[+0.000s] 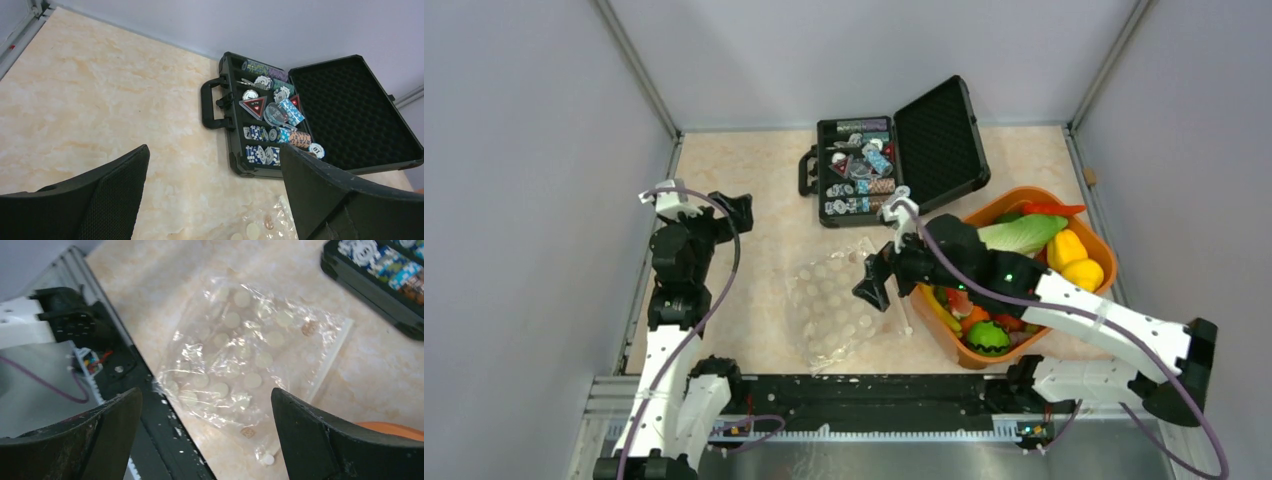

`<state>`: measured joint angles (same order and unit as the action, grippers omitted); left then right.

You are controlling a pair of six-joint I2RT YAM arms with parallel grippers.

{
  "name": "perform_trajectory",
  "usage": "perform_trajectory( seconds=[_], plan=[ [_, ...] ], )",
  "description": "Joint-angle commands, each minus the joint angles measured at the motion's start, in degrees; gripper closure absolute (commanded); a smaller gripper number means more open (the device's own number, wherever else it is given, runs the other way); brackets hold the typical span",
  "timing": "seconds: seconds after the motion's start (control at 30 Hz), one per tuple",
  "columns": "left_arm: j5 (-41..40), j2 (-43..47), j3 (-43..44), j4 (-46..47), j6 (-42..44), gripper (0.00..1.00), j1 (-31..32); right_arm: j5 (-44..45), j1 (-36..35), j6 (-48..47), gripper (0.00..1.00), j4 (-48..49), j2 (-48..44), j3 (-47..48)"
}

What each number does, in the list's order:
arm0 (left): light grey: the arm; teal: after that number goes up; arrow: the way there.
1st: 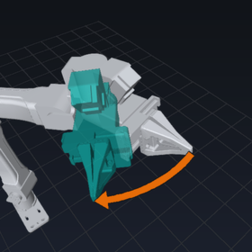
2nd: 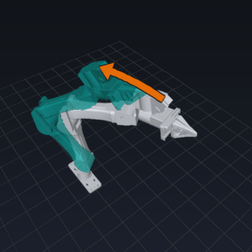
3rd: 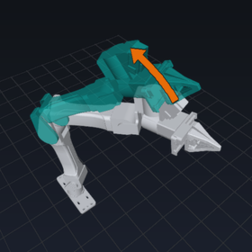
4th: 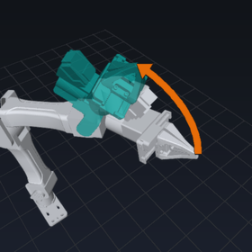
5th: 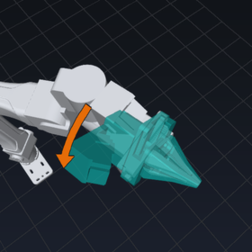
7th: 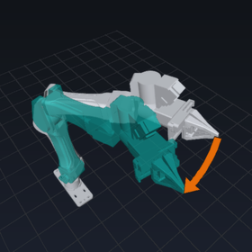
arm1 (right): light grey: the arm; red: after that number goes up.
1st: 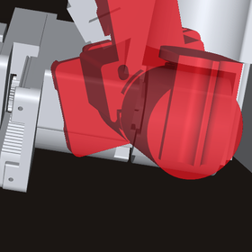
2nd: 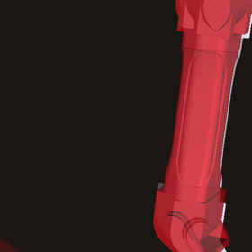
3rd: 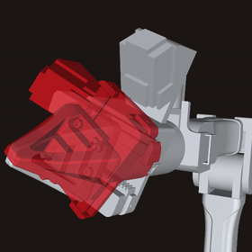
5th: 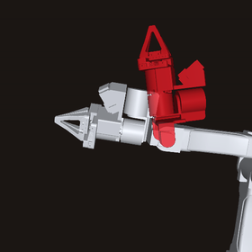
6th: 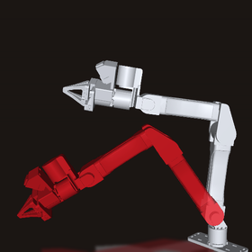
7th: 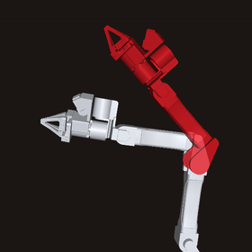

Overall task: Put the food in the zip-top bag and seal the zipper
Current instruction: Pick up the zipper food storage bag at the center of the board.

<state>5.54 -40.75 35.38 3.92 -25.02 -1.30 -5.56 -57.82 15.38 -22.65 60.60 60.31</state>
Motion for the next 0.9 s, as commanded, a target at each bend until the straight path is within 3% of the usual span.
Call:
perform_trajectory(
  seconds=[0.0,0.17,0.27,0.5,0.6,0.67,0.77,0.87],
  plan=[
    [-4.3,1.7,-1.1,3.5,-2.0,0.01,-0.2,15.4,-2.2,1.0,0.02,0.6,2.4,0.8],
    [-8.5,0.5,1.5,-6.7,-3.7,0.01,-0.3,22.8,-2.2,3.5,0.01,7.6,-4.4,-5.9],
    [-9.2,-0.2,3.8,-14.5,-10.8,0.01,-0.3,26.7,-2.1,4.4,0.01,8.6,-9.7,-8.7],
    [17.2,-0.5,-0.2,0.2,-8.5,0.01,-0.2,40.4,-2.1,6.2,0.01,4.0,-19.3,-11.7],
    [22.9,-2.9,1.0,0.8,-10.7,0.01,2.0,42.8,-2.2,6.3,0.01,2.9,-21.2,-12.1],
    [17.5,-3.6,2.1,-2.5,-8.3,0.01,8.5,44.6,-2.1,6.4,0.01,1.9,-21.5,-11.9],
    [0.7,-5.7,4.6,-10.2,-4.8,0.01,23.5,46.8,-2.1,7.4,0.01,0.6,-21.3,-12.0],
    [-4.9,-9.1,5.4,-12.8,-7.0,0.01,30.4,47.1,-2.1,8.0,0.01,0.8,-21.3,-12.3]
  ],
)
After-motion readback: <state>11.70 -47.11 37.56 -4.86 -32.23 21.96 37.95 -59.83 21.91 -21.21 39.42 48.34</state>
